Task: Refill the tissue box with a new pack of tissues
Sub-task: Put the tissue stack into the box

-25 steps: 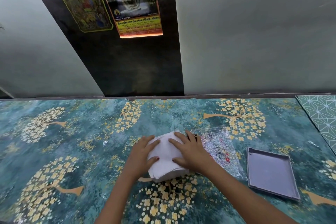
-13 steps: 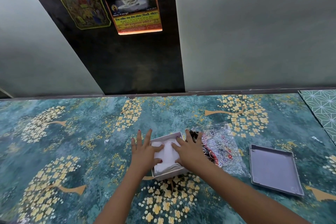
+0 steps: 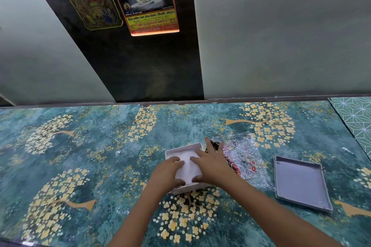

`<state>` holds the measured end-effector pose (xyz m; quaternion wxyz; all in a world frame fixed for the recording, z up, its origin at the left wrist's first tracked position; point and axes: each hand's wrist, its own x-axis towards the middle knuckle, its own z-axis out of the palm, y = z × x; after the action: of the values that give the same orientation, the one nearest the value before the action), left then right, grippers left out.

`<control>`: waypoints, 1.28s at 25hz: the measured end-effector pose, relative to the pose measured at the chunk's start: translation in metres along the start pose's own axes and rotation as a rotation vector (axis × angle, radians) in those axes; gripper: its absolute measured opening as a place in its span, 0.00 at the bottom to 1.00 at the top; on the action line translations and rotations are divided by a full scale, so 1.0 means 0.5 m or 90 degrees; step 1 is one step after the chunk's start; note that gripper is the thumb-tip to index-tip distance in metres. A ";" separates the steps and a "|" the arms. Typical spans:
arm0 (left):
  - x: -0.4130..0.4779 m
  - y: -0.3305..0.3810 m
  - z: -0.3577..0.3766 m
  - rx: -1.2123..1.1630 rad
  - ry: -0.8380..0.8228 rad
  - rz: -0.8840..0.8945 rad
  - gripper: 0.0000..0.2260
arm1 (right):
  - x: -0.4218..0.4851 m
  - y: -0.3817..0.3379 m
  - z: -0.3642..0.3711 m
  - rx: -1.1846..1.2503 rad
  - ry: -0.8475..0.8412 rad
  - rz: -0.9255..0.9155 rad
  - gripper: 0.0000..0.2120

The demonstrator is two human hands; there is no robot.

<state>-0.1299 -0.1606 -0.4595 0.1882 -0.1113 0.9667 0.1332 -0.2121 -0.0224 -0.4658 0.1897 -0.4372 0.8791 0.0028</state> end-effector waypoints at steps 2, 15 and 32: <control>0.008 0.003 0.007 0.089 -0.030 -0.050 0.29 | 0.004 -0.004 0.004 -0.026 -0.019 0.025 0.33; 0.003 0.043 0.009 0.062 0.092 -0.106 0.22 | -0.016 0.026 0.023 0.153 0.051 -0.039 0.25; -0.033 0.033 0.061 -0.612 0.297 -0.310 0.16 | -0.331 0.223 0.046 0.526 0.622 0.379 0.05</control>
<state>-0.1091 -0.1334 -0.4766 -0.0764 -0.4293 0.7601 0.4818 -0.2000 0.1775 -0.4493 -0.0852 -0.0217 0.8749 -0.4763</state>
